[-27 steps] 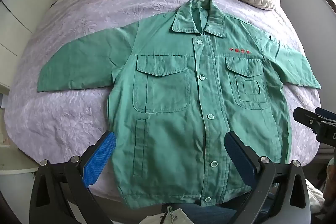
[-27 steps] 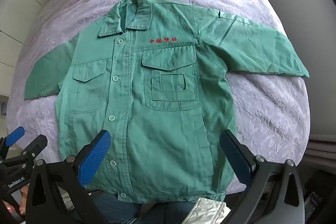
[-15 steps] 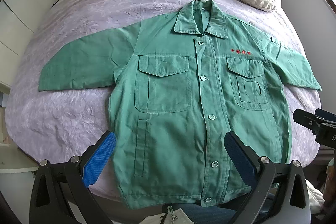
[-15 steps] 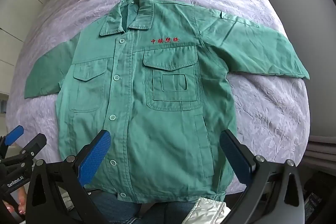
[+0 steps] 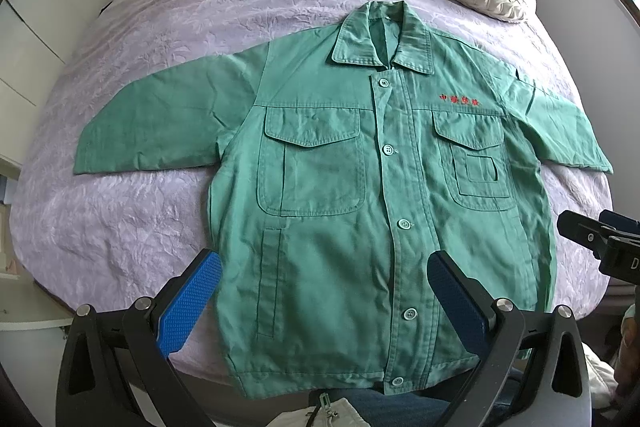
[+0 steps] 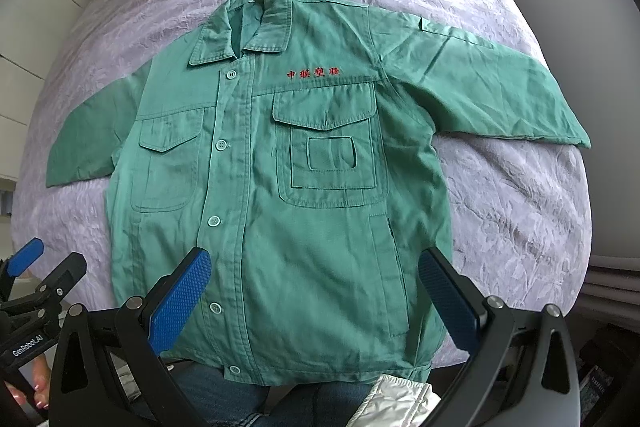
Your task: Fold large clothes
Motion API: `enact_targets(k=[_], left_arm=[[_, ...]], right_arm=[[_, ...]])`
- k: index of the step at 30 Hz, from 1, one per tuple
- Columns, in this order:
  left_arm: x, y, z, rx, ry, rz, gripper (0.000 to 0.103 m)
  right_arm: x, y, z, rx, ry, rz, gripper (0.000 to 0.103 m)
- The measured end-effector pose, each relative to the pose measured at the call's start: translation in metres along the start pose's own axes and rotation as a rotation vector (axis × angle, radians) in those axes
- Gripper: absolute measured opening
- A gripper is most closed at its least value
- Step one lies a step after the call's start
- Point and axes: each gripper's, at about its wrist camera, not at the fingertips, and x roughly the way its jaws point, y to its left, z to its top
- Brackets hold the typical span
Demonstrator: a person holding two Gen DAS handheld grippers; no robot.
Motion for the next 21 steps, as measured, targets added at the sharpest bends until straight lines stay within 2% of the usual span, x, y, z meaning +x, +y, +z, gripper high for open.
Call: enact_targets(k=[21], left_arm=[[-0.0001, -0.0002, -0.0013, -0.006, -0.007, -0.02, 0.103]], right_arm=[[0.0018, 0.0, -0.0008, 0.001, 0.003, 0.0, 0.103]])
